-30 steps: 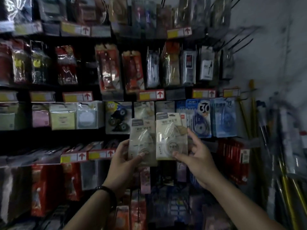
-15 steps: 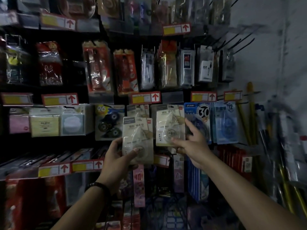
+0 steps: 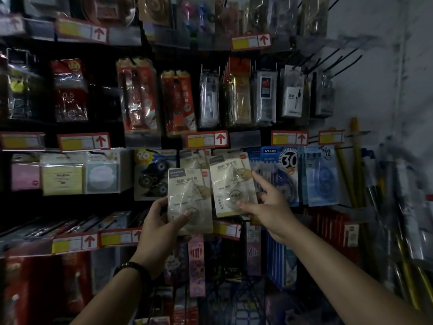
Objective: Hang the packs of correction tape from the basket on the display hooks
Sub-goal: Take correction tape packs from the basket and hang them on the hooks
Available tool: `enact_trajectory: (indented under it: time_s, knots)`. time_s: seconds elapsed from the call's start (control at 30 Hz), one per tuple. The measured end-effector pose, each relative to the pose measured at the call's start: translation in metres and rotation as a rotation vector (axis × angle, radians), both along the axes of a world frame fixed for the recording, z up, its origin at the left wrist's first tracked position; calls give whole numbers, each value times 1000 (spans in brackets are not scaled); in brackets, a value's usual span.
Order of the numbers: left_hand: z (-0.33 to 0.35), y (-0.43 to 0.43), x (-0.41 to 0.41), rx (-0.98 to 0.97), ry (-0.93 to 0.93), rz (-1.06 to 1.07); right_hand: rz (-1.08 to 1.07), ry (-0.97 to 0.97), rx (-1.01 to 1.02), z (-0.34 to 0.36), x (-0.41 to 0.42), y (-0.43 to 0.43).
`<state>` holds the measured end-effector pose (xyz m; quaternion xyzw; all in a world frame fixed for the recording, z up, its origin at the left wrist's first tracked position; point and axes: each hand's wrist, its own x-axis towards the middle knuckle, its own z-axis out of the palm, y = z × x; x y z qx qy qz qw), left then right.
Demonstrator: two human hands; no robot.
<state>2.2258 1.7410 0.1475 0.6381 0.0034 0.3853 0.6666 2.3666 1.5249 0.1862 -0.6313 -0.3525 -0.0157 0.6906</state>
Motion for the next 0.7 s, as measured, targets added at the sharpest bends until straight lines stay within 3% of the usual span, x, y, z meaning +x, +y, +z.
enact_trajectory:
  time_s: [0.7]
  knots:
    - [-9,47,-55,-90,-42,121,47,5,139,1,-42,84]
